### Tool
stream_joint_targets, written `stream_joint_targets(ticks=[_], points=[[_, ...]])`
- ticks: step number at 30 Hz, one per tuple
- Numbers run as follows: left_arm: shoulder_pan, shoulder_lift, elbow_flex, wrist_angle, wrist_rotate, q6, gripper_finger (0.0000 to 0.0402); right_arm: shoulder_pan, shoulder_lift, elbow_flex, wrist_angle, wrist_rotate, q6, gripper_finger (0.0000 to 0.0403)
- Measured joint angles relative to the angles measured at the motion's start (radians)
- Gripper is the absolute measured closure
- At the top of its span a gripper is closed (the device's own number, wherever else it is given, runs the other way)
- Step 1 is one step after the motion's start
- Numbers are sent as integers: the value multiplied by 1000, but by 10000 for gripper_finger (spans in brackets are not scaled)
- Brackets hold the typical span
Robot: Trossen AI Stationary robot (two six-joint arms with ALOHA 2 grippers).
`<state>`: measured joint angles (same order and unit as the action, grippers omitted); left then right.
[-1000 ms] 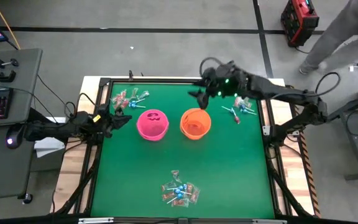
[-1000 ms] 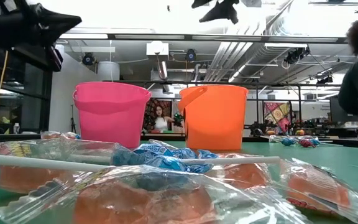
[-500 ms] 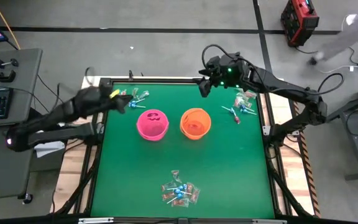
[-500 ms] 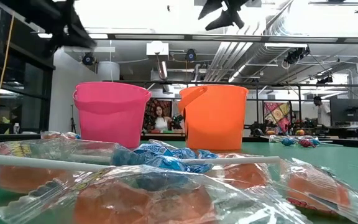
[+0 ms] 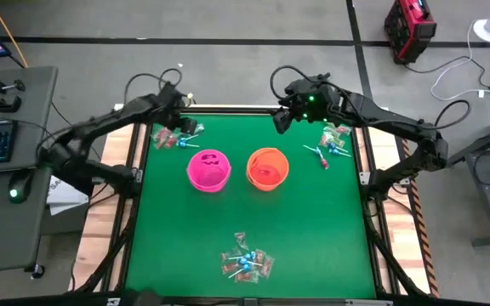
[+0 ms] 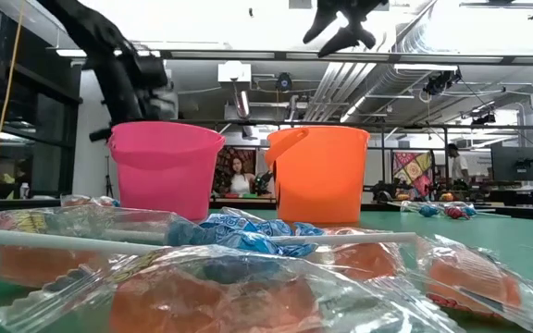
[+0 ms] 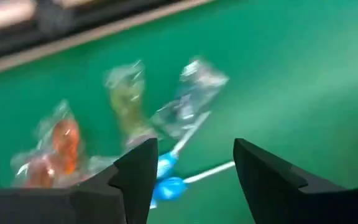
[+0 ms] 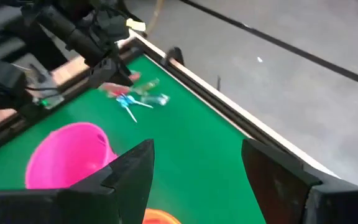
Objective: Sort candy by brand, put in halloween buckets
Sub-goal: Put the green gummy into the orange bucket
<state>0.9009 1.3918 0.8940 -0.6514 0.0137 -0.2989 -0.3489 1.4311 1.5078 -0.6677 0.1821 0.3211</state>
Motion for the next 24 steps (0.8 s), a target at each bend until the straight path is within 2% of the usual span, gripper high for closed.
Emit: stream_joint_targets(ticks=[4,7,14,18,21,24], points=[[33,105,12,59,-68,-2,197,0,0,0,-21,16,12,167],[60,170,12,136,-82,-2,197,0,0,0,-14,16,12,167],[102,288,18,167,-21,-20,199,2,0,0,-13,17,15,167],[98,326,48,188,-21,-21,206,2,0,0,-9,24,23,167],[98,337,51,183,-35,-22,226,2,0,0,-9,25,39,167],[98,338,51,171,-49,-7,277,2,0,0,-9,25,39,167]])
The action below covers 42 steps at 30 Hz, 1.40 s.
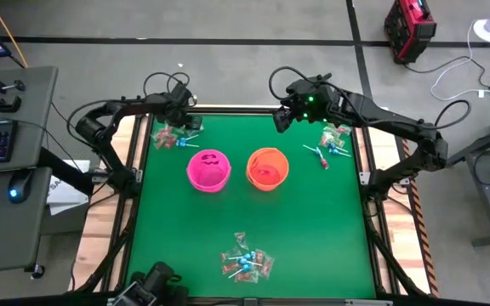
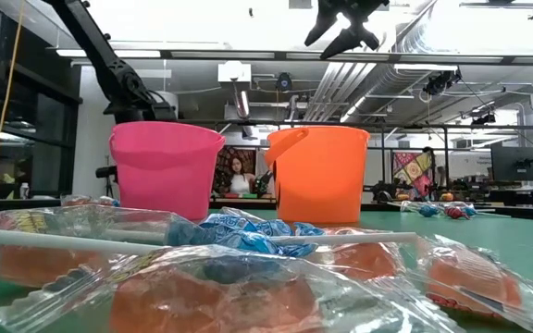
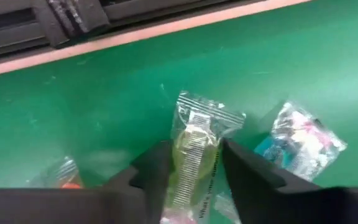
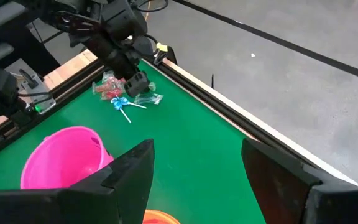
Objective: Sort candy by brand, put in halloween buckets
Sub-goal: Put the green gummy into the orange bucket
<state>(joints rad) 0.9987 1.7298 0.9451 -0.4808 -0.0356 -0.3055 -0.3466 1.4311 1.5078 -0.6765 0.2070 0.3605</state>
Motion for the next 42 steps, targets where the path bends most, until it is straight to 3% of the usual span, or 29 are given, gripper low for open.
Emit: stream_joint_targets(ticks=[3,5,10,16,20,24,29,32,35,39,42], points=[[4,-1,0,-6,1,29,359,0,0,0,0,0,-1,167],[5,-11,0,-16,4,44,387,0,0,0,0,0,-2,167],[4,-117,24,-28,8,47,395,0,-3,0,7,2,-54,167],[-46,-377,69,-52,29,49,400,-18,-33,0,9,37,-63,167],[-188,-573,73,-122,160,45,401,-21,-47,0,8,28,-103,167],[-452,-724,73,-235,188,-22,401,-20,-53,0,7,20,-150,167],[-811,-784,56,-337,24,-243,401,-20,-53,0,8,-71,-156,167],[-954,-766,28,-335,-102,-298,401,-4,-53,0,8,-107,-139,167],[-1014,-721,-2,-318,-205,-318,401,21,-53,0,8,-110,-99,167],[-1020,-651,-27,-300,-213,-293,389,69,-53,0,15,-110,-24,167],[-993,-608,-28,-296,-264,-191,365,110,-53,0,42,-99,5,167]])
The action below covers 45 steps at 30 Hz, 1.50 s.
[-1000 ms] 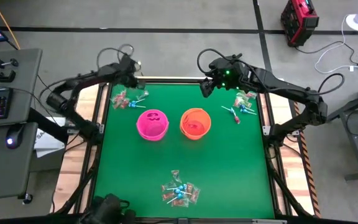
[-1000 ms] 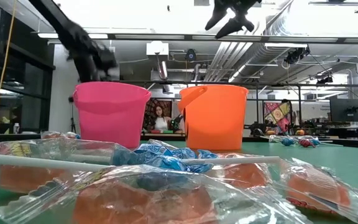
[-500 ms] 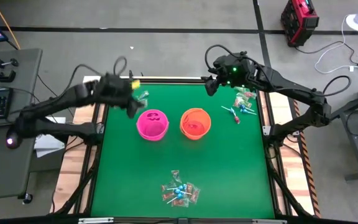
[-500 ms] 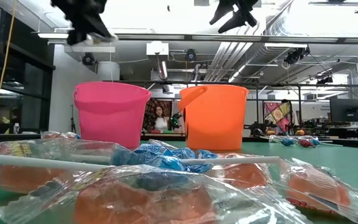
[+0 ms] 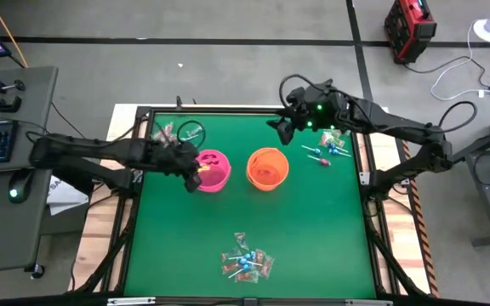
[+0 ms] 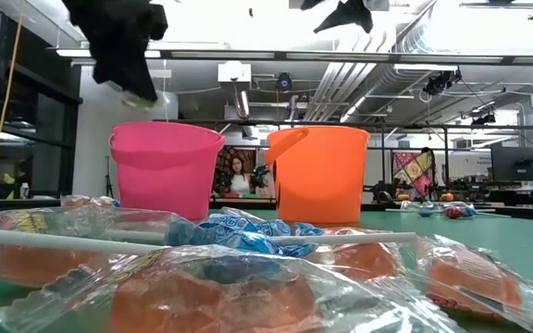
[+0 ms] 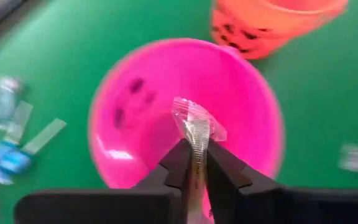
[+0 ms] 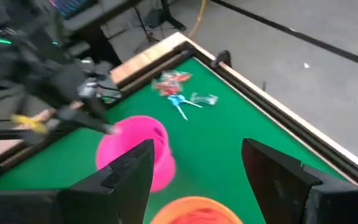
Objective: Sort candy by brand, put in halloween buckets
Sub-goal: Put the green gummy into the orange bucket, then put the blue gummy into the orange bucket
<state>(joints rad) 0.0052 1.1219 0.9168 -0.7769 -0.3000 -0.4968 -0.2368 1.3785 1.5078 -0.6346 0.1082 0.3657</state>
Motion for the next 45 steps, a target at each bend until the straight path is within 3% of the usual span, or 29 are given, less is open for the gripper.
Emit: stream_joint_targets(ticks=[3,9,14,17,21,28,34,40,45], points=[[49,24,0,43,-14,88,329,42,0,0,40,55,25,167],[121,48,0,74,187,193,251,96,0,0,55,127,72,167],[129,-16,0,50,332,149,216,154,3,0,61,113,173,167],[95,-106,0,52,373,103,214,241,21,0,73,34,184,167],[20,-244,0,59,315,19,214,406,81,0,71,-17,259,167],[-127,-382,0,79,106,-127,214,650,296,0,38,-50,259,167],[-185,-375,0,78,22,-169,214,682,520,17,31,-7,380,167],[-191,-346,0,78,10,-156,214,680,725,152,17,-1,495,167],[-190,-339,0,78,9,-156,214,679,867,329,-193,86,565,167]])
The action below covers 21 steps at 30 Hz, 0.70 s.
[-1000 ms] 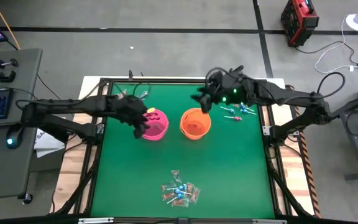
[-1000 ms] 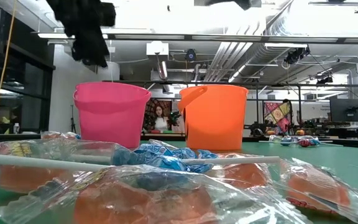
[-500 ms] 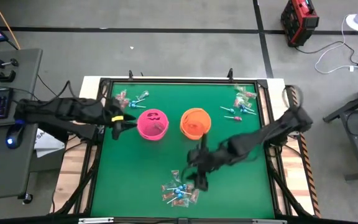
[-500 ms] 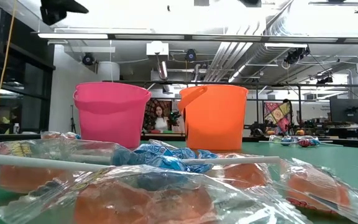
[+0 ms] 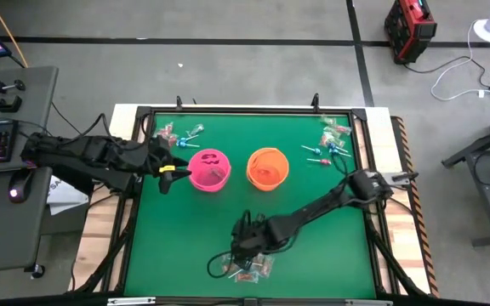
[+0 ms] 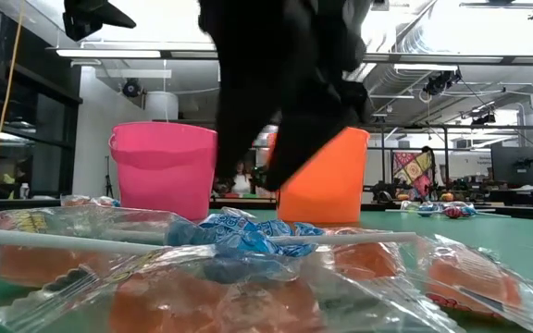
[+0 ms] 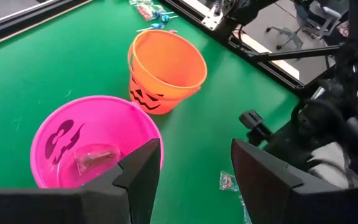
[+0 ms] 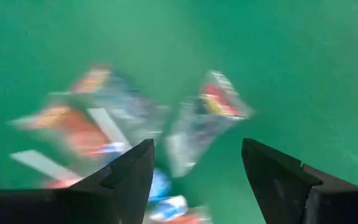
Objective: Sort candy by brand, put in halloween buckets
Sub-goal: Put the blue gummy into the orange bucket
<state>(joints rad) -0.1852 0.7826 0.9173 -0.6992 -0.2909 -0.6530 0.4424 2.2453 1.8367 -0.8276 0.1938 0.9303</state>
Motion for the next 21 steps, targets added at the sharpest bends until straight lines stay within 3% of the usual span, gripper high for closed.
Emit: stream_joint_targets(ticks=[4,21], points=[[0,0,0,1,0,0,214,-10,91,115,-140,41,39,167],[0,-2,0,0,-2,36,214,-32,140,171,-23,5,91,174]])
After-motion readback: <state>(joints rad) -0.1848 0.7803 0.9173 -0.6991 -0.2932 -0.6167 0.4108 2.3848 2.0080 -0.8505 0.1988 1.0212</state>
